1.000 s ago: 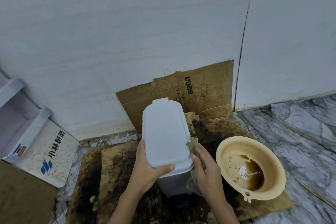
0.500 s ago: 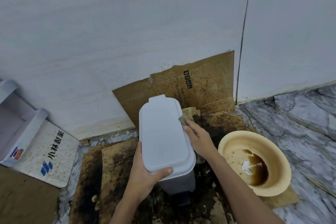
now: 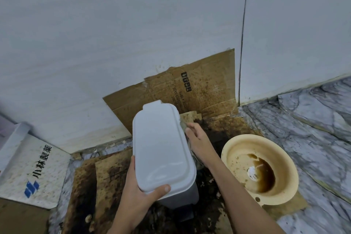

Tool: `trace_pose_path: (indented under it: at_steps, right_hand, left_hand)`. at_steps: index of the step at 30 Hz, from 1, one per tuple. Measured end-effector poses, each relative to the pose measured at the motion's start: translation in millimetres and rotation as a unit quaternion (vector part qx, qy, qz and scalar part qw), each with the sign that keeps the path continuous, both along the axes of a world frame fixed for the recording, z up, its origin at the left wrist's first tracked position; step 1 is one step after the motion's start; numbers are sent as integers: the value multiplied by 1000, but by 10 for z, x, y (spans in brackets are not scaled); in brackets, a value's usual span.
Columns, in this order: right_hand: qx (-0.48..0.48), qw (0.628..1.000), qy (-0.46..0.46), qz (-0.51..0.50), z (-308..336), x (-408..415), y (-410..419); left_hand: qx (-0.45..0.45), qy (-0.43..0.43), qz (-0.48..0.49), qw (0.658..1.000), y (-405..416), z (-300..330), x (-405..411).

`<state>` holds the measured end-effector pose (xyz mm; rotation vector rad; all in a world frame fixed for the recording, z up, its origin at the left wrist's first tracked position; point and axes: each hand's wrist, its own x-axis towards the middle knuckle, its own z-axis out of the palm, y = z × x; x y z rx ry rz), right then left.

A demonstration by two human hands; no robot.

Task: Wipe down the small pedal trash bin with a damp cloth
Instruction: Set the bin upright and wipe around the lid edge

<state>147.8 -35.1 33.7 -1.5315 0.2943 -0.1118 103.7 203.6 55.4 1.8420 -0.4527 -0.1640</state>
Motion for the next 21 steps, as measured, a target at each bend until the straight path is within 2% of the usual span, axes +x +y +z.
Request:
trace_pose_path:
  at_steps: [3,8,18,21]
  right_hand:
    - [-28,999,-16,8,65,313,-53]
    - [-2,1000,-11,9,61,486,-69]
    - [-82,996,-31,-25,-59,-84,63]
    - [-109,991,-70,-19,-14,-209,83]
  left_hand:
    - [1,-3,-12,1000,-4,5,4]
    - [1,-3,-17,1000,-22,11,-4]
    - [-13,12,6,1000,-13,35,-49]
    - [-12,11,11,1000,-6,40,-55]
